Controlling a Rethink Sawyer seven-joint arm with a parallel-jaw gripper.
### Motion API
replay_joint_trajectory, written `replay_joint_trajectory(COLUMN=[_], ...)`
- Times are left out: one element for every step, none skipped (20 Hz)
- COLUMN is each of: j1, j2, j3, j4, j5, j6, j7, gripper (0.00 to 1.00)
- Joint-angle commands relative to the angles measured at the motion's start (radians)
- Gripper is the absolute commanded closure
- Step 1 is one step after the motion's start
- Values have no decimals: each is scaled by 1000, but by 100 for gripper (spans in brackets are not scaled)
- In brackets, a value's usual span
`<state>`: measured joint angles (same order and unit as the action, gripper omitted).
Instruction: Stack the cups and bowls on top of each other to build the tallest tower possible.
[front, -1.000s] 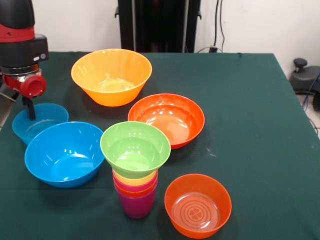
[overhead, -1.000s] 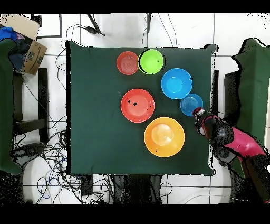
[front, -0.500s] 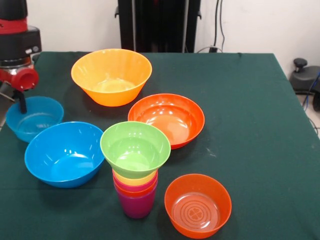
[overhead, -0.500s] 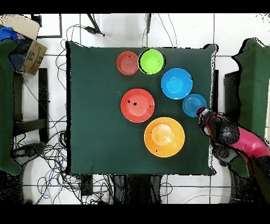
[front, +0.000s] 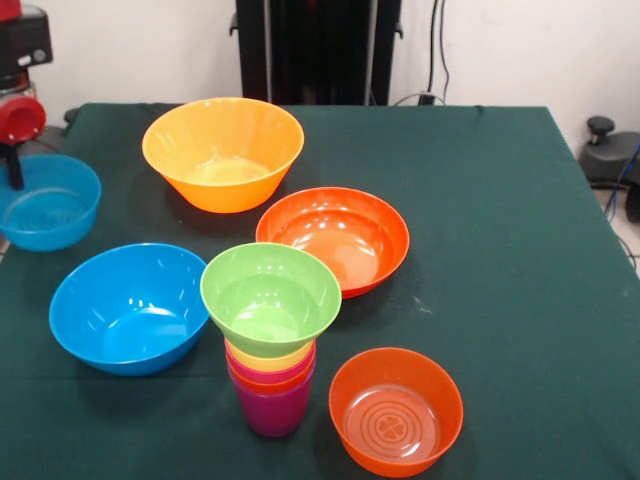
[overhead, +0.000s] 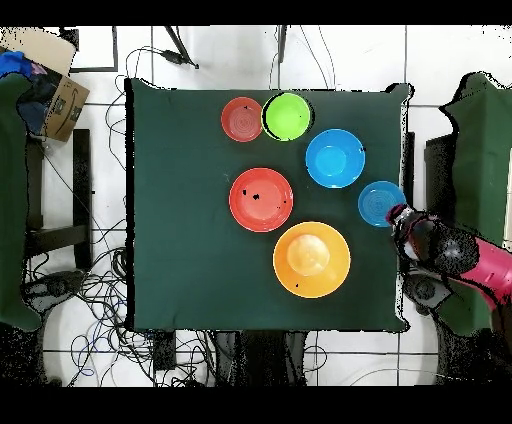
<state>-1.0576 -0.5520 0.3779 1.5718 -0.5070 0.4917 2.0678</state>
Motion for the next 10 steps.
replay_joint_trajectory(j1=[57, 56, 54, 49, 45, 39, 36, 36, 39, 46], j2=[-57, -61, -65, -70, -73, -76, -78, -82, -86, -96], j3=[21, 28, 34, 49, 59, 76, 86, 98, 100, 104], j4=[-32, -34, -33, -31, -28, -24, -23, -33, -37, -46], j5=[12, 18, 22, 32, 40, 49, 56, 65, 69, 78], j6=[139, 150, 154, 156, 156, 147, 145, 152, 156, 174], j7=[-88, -93, -96, -101, -102, -106, -107, -115, -115, -117], gripper=[100, 100, 100, 100, 100, 100, 100, 100, 100, 100])
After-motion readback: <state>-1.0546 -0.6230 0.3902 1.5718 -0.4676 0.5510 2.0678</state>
